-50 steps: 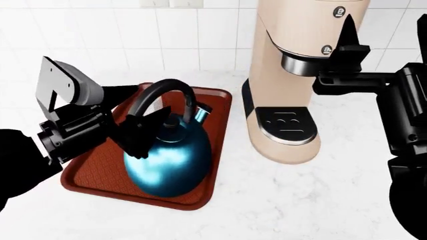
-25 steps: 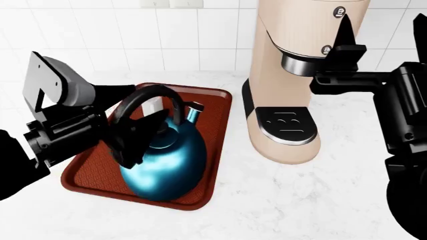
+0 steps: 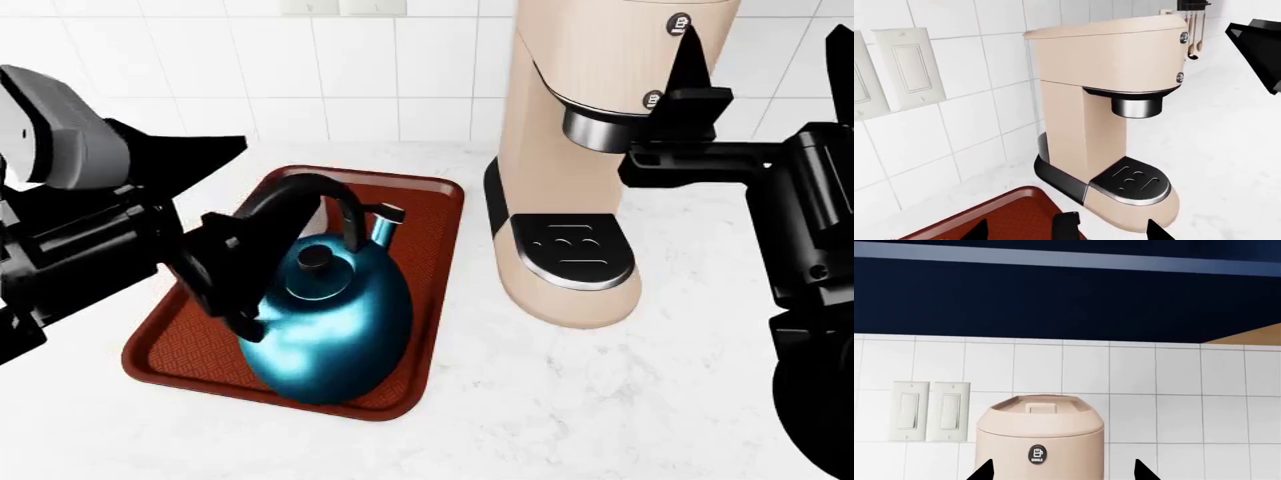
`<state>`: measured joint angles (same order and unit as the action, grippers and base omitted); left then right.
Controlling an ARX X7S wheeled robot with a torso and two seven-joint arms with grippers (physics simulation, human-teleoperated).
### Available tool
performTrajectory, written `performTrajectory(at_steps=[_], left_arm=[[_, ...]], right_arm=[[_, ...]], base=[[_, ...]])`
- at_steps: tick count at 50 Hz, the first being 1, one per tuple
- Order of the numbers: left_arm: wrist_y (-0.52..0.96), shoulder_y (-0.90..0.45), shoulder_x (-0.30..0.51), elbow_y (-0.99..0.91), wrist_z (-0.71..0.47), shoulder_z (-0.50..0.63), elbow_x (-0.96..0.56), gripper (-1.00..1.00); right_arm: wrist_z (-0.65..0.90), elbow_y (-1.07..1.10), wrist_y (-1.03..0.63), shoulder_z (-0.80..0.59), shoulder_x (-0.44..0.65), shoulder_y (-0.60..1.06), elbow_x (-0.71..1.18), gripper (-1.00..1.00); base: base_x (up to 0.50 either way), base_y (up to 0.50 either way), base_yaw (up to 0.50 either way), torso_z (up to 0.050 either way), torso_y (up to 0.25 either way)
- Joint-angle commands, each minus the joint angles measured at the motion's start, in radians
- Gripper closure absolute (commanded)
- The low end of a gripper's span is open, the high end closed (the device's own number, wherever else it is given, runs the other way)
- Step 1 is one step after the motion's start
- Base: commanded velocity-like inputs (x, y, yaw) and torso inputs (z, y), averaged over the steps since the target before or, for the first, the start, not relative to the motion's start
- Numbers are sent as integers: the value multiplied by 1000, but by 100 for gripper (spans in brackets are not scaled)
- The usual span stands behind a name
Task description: Pick the kettle from the counter and place it on the tray. Then pick the mug from the cabinet and place it on the tray. Then close the cabinet doors.
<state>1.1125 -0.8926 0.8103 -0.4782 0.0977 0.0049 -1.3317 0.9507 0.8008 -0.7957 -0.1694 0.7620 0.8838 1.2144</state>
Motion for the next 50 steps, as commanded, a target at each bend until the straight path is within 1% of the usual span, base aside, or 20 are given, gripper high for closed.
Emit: performTrajectory(at_steps=[1,7,13,20,24,26,31,33,36,41,48,50], left_arm=[[7,-42,22,-18,-42,-55,-94,-100],[-20,-82,20,-22,-80,-116,-186,-100],[-46,-131,18,-22,-138,-155,-263,-100],[-119,-184,-15,-43,-243,-209,-262,-100],[-154,-187,-34,-86,-329,-240,-257,-100],[-175,-183,-47,-127,-393,-256,-231,-100],[-188,-156,-66,-279,-567,-265,-99,-100],[-200,-137,-71,-337,-627,-290,-105,-100],[-221,-116,-66,-381,-750,-345,-158,-100],[-216,-75,-26,-455,-824,-399,-166,-100],[-241,-22,5,-513,-934,-467,-252,-100],[-240,-16,14,-529,-951,-479,-250,-100]], right_arm=[[3,1,1,-2,0,5,4,-100],[4,1,1,-3,0,9,6,-100],[10,2,-4,-6,1,20,15,-100],[31,14,-13,3,11,40,45,-100],[57,39,-18,18,27,57,80,-100],[67,52,-17,25,36,58,91,-100],[90,91,-10,48,59,53,117,-100],[96,109,-3,59,68,42,125,-100],[104,135,13,82,84,19,142,-100],[126,176,40,129,121,-8,181,-100],[162,221,68,176,168,-23,237,-100],[178,235,74,184,182,-16,256,-100]], base=[[0,0,0,0,0],[0,0,0,0,0],[0,0,0,0,0],[0,0,0,0,0],[0,0,0,0,0],[0,0,0,0,0],[0,0,0,0,0],[0,0,0,0,0],[0,0,0,0,0],[0,0,0,0,0],[0,0,0,0,0],[0,0,0,0,0]])
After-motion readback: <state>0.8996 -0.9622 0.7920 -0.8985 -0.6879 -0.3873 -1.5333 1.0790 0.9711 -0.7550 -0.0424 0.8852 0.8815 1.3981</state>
